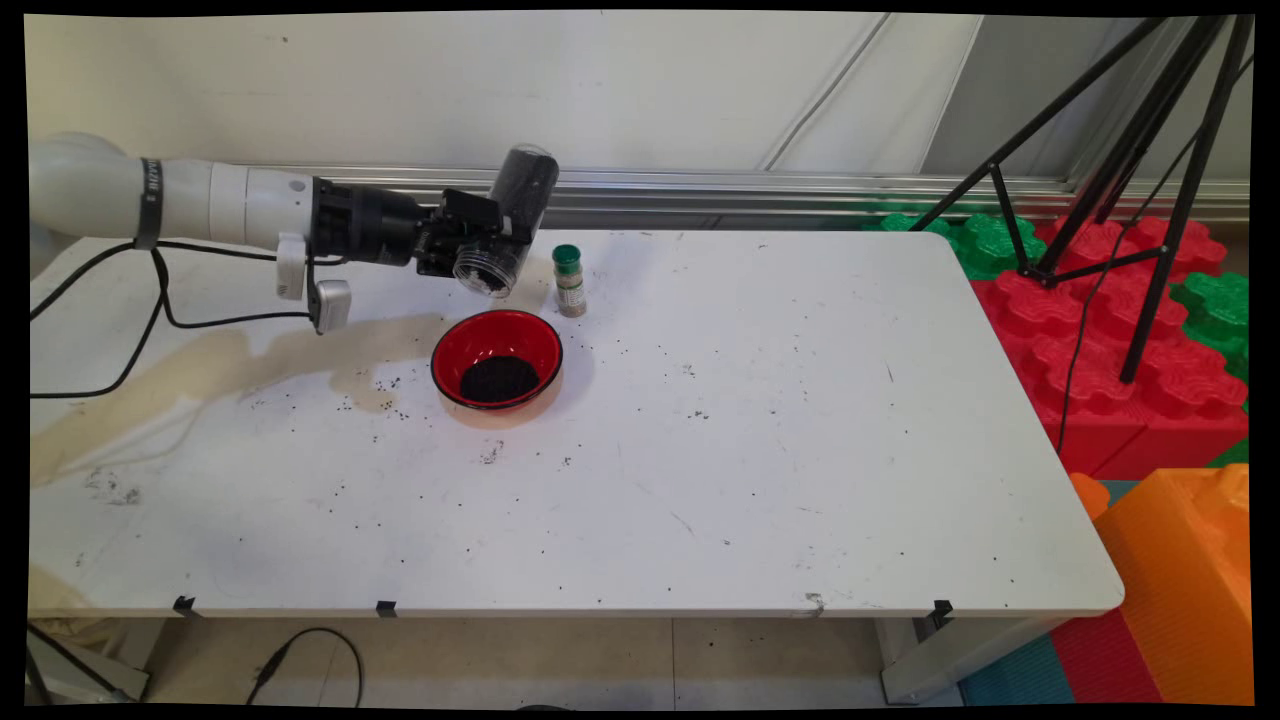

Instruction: Pour the black seasoning powder in the red bowl

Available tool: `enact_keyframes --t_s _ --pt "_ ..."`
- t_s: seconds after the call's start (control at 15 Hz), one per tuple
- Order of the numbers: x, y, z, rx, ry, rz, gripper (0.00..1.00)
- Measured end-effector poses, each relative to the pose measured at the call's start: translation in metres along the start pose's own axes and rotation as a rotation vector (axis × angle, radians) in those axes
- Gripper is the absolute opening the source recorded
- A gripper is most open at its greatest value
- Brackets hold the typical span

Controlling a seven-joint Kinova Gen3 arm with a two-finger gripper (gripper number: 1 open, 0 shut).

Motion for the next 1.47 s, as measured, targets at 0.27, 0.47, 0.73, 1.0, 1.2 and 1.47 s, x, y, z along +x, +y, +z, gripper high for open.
enact_keyframes --t_s 0.27,0.47,0.73,1.0,1.2,1.47 --pt "0.0020 -0.0015 -0.0014 0.007 -0.006 0.037 0.00" --pt "0.0034 -0.0026 -0.0026 0.011 -0.009 0.059 0.00" --pt "0.0049 -0.0035 -0.0041 0.016 -0.011 0.083 0.00" --pt "0.0057 -0.0042 -0.0054 0.020 -0.013 0.104 0.00" --pt "0.0063 -0.0045 -0.0063 0.023 -0.014 0.117 0.00" --pt "0.0066 -0.0046 -0.0072 0.025 -0.015 0.126 0.00"
